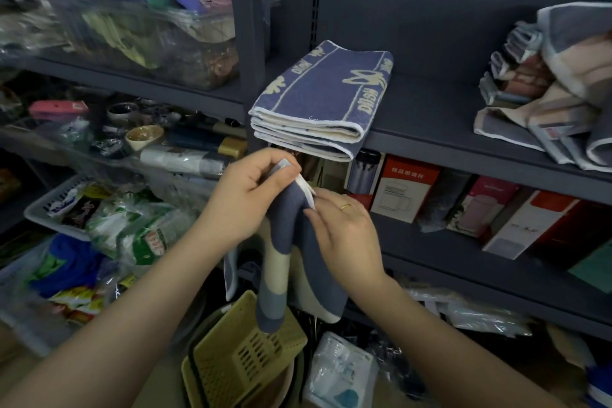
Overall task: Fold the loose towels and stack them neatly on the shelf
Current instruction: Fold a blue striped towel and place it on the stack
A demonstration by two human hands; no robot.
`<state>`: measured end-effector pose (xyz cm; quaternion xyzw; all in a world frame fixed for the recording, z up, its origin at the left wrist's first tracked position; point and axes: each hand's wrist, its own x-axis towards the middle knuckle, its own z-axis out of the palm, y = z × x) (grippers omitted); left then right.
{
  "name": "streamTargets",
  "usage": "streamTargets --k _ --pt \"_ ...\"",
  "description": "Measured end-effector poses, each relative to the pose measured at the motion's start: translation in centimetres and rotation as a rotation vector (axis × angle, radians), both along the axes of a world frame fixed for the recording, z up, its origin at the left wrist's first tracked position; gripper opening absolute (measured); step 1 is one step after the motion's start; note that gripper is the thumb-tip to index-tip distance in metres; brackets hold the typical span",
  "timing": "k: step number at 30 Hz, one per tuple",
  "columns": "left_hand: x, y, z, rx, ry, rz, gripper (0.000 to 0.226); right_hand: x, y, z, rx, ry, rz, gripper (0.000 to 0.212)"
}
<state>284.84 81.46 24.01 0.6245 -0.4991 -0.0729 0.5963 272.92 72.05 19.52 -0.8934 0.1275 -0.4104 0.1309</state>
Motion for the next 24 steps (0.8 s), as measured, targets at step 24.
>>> streamTargets --k 24 --pt "-0.8 -1.2 -1.7 0.408 -0.169 -0.082 0.017 -3.3 -3.6 -0.8 0.776 0.394 0.48 0.007"
